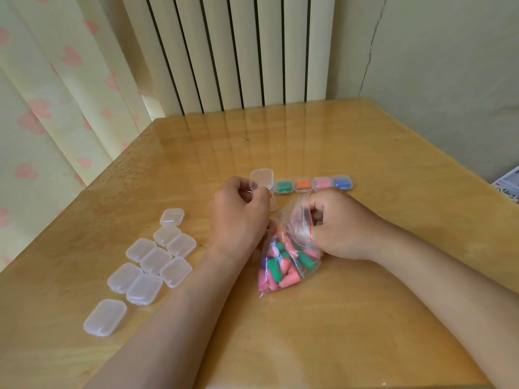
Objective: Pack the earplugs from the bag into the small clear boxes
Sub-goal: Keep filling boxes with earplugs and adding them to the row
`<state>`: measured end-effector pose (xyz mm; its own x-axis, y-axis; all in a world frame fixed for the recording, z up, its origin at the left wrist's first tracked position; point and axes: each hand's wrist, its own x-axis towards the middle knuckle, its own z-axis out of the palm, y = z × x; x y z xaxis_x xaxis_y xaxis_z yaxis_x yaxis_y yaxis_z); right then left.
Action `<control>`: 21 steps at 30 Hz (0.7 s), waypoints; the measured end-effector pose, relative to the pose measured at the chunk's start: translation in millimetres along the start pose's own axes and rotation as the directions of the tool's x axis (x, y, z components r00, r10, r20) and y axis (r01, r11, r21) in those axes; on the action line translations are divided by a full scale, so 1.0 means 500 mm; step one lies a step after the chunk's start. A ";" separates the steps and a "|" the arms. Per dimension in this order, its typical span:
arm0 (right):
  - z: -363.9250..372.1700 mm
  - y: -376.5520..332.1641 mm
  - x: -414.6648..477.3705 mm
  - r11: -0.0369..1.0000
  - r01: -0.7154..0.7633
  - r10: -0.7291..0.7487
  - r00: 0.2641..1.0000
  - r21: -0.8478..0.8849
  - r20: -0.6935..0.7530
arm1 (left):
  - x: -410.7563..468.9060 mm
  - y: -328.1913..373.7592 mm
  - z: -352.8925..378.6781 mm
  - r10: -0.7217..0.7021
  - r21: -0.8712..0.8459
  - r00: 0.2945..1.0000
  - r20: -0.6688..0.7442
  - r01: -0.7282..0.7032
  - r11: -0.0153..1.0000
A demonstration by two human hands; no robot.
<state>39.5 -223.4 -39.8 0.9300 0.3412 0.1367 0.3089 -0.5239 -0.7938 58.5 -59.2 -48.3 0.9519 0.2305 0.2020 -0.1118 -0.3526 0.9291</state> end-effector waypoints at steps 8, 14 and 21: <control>0.001 -0.011 -0.003 1.000 0.026 -0.027 0.998 0.005 0.052 | 0.004 -0.004 0.003 0.016 -0.008 1.000 -0.001 -0.016 1.000; 0.005 -0.010 -0.003 1.000 0.021 -0.021 0.998 0.012 0.053 | 0.000 0.001 0.001 0.033 -0.010 0.999 -0.006 -0.033 0.999; 0.005 -0.008 -0.002 1.000 -0.029 0.029 0.998 -0.003 0.061 | -0.009 0.011 0.001 0.028 -0.011 0.999 0.018 -0.028 1.000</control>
<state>36.8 -220.0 -38.4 0.9246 0.3729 0.0776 0.2828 -0.5356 -0.7957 53.7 -62.7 -44.1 0.9534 0.2041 0.2220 -0.1410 -0.3488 0.9265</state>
